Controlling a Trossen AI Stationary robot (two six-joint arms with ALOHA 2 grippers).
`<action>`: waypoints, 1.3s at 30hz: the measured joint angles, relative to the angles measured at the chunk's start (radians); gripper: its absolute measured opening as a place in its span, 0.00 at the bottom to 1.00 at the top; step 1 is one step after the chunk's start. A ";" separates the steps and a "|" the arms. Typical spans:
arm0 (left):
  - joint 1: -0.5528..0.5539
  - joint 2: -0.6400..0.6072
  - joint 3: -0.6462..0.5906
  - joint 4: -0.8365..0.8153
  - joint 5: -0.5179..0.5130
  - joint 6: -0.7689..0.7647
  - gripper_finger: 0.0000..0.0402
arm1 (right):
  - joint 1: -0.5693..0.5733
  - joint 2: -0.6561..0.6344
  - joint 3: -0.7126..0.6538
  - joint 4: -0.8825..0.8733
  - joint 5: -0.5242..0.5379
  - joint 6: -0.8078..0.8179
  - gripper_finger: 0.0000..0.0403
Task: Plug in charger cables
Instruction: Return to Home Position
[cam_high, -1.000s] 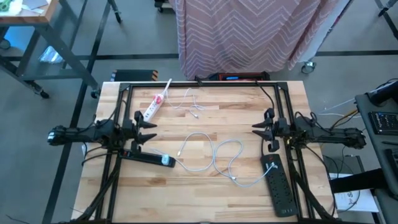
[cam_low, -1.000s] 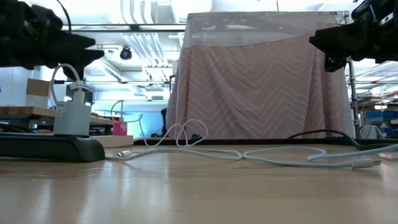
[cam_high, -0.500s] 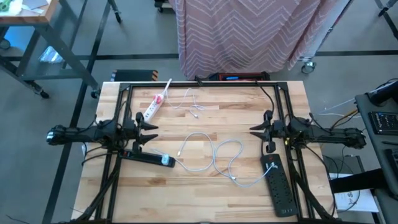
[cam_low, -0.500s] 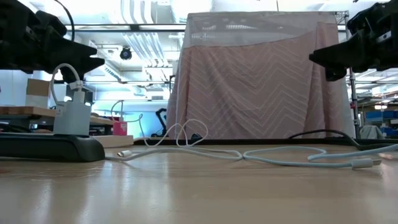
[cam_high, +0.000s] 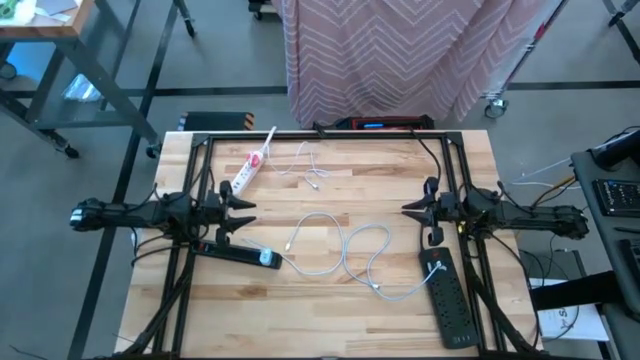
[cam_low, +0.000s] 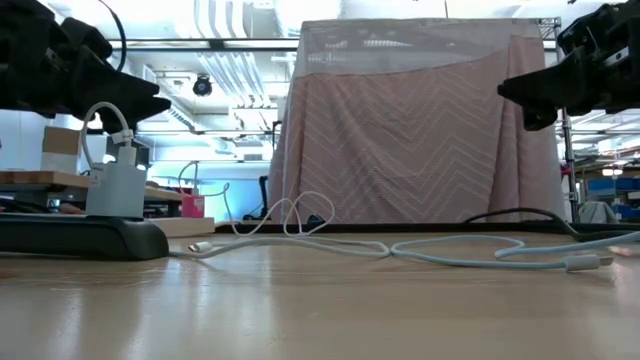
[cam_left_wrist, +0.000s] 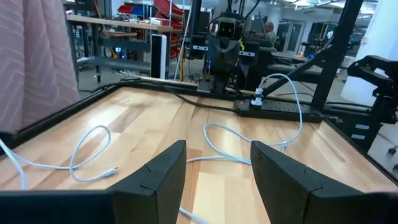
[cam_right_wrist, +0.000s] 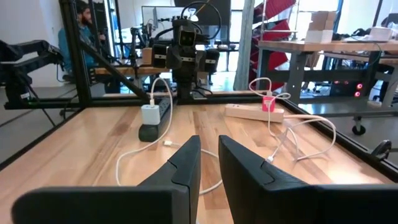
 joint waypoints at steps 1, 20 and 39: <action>0.000 0.001 0.001 0.001 -0.002 0.001 0.42 | 0.000 0.000 0.000 0.000 0.000 0.000 0.12; 0.000 0.040 0.004 0.024 -0.002 -0.062 0.48 | 0.000 0.000 0.000 -0.001 0.000 -0.002 0.18; 0.000 0.123 0.005 0.025 -0.002 -0.065 0.41 | 0.000 0.000 0.000 -0.001 0.000 -0.002 0.12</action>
